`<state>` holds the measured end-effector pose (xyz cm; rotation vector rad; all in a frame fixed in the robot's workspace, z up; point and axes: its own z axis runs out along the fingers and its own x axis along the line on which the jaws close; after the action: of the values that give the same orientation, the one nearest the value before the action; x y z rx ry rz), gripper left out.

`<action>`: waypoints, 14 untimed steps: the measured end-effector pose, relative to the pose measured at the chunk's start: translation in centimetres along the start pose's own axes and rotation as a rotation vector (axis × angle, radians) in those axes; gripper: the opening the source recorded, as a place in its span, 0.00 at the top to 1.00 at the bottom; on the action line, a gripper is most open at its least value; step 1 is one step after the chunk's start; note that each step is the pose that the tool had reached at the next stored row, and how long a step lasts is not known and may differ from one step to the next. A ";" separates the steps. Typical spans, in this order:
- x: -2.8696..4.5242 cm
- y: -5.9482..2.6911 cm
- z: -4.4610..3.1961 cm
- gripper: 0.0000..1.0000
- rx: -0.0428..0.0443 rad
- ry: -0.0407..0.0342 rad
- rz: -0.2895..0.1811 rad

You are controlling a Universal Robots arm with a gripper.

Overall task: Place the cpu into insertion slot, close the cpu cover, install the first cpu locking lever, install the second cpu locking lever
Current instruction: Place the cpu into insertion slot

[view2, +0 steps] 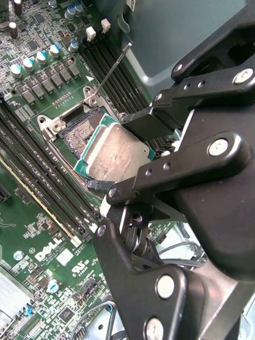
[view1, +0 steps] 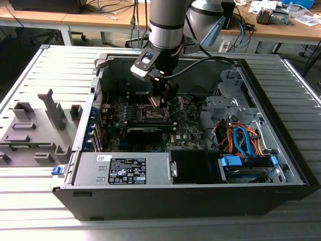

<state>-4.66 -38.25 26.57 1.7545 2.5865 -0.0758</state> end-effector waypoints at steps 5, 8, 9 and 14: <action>0.00 0.00 0.00 0.46 0.0002 0.0001 0.005; 0.00 0.00 0.00 0.46 0.0003 0.0002 0.007; 0.00 0.00 0.00 0.46 0.0003 0.0003 0.009; 0.00 0.00 0.00 0.46 0.0005 0.0004 0.012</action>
<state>-4.66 -38.25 26.56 1.7706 2.5758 -0.0760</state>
